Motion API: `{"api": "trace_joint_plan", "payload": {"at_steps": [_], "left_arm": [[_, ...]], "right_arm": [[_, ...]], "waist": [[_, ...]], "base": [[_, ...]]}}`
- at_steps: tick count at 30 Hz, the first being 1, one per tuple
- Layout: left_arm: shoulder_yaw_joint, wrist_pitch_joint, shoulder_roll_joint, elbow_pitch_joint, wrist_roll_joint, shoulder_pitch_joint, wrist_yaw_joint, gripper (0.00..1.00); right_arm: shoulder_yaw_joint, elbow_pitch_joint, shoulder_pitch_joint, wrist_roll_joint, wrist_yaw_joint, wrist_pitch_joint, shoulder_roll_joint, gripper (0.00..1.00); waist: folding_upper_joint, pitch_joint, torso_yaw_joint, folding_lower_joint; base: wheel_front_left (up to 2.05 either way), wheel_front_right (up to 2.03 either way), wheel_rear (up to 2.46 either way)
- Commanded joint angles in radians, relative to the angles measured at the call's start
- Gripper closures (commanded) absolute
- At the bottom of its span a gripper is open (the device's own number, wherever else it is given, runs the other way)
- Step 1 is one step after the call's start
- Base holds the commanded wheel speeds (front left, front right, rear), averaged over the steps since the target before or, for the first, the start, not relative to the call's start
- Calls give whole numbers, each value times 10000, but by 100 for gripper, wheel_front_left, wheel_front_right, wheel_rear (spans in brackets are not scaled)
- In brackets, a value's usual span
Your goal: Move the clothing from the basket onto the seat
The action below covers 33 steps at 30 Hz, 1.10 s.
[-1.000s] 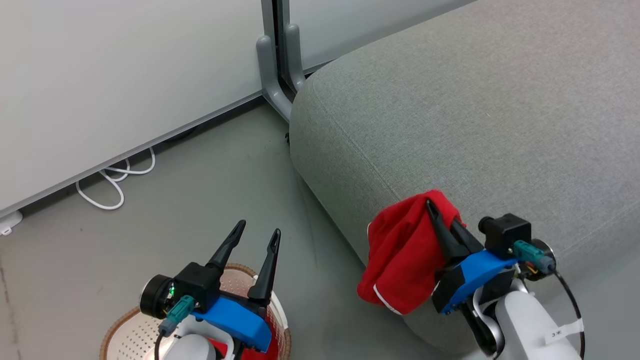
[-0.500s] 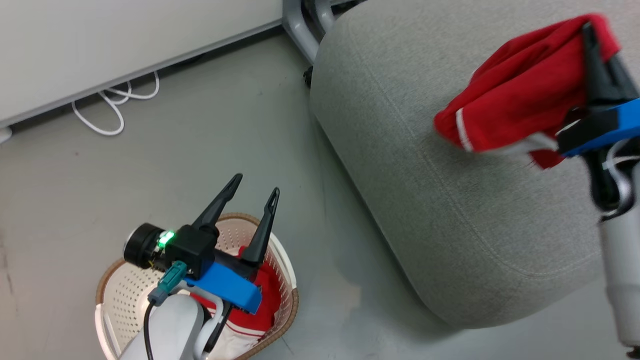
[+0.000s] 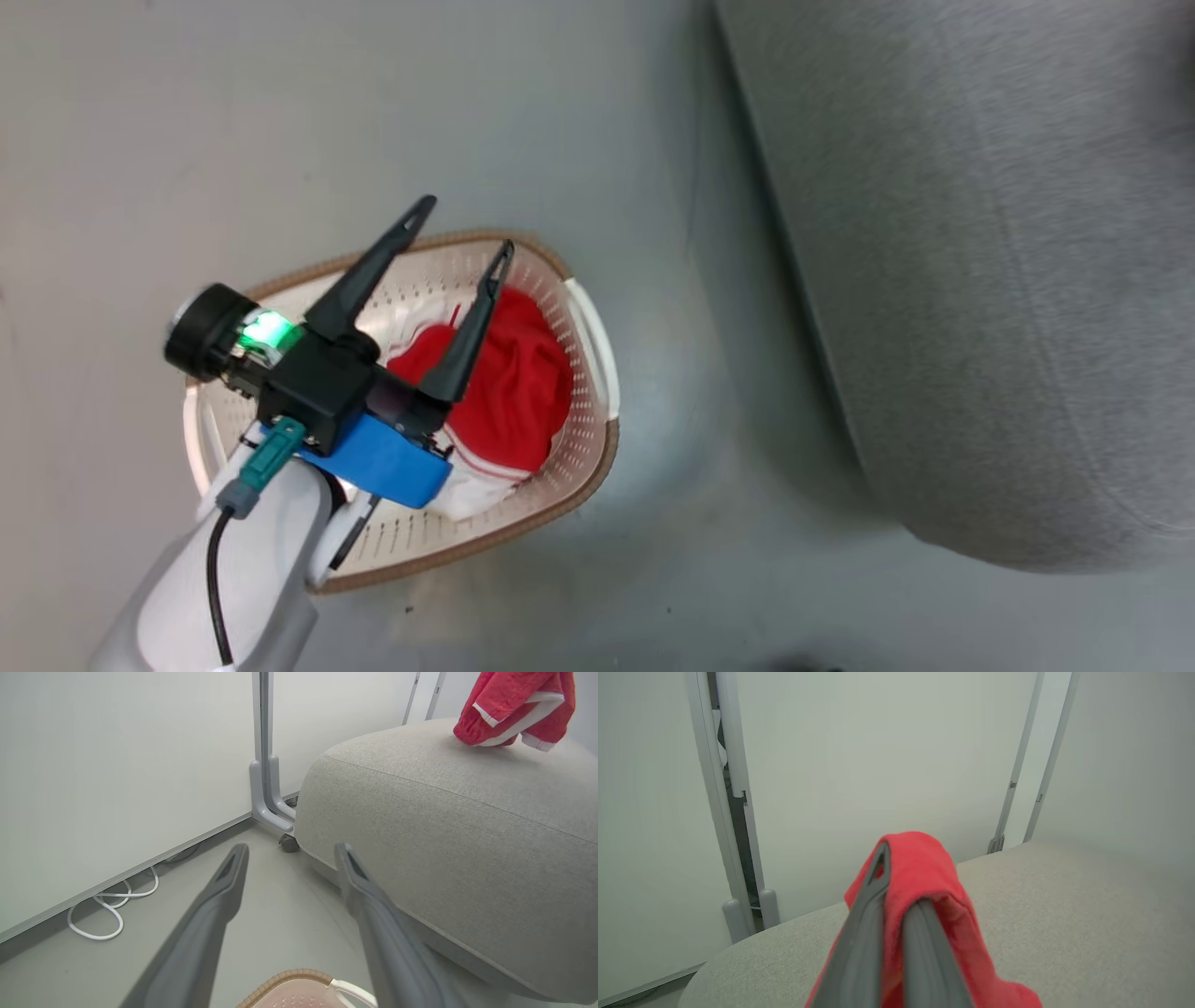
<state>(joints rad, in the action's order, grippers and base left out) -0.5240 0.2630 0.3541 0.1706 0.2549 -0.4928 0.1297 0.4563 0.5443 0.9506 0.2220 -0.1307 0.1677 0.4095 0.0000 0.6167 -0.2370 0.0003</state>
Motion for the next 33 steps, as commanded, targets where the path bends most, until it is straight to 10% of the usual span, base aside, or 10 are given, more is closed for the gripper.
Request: {"api": "trace_joint_plan", "payload": {"at_steps": [1, 16, 18, 19, 20, 33], "left_arm": [[47, 27, 68, -106, -43, -188, 11, 0], [156, 27, 174, -337, 80, 88, 11, 0], [129, 27, 153, -301, 70, 106, 11, 0], [116, 27, 146, -278, 87, 104, 11, 0], [96, 27, 135, -255, 98, 102, 11, 0], [-118, 27, -397, 154, 406, 278, 11, 0]], "right_arm": [[139, 166, 139, 11, -1, 92, 1, 100], [920, 2395, -122, -586, -1, 828, -233, 100], [897, 2516, -91, -714, -1, 864, -278, 53], [884, 2574, -78, -760, -1, 891, -292, 10], [876, 2641, -65, -804, -1, 893, -292, 0], [613, 3206, -621, -860, -1, 967, -19, 0]], "waist": [[0, 703, 415, -3], [0, 846, 385, -3], [0, 753, 362, -3], [0, 707, 353, -3], [0, 658, 350, -3], [0, -505, 631, -3]], "base": [[0, 0, 0], [0, 0, 0], [0, 0, 0], [0, 0, 0], [0, 0, 0], [0, 0, 0]]}}
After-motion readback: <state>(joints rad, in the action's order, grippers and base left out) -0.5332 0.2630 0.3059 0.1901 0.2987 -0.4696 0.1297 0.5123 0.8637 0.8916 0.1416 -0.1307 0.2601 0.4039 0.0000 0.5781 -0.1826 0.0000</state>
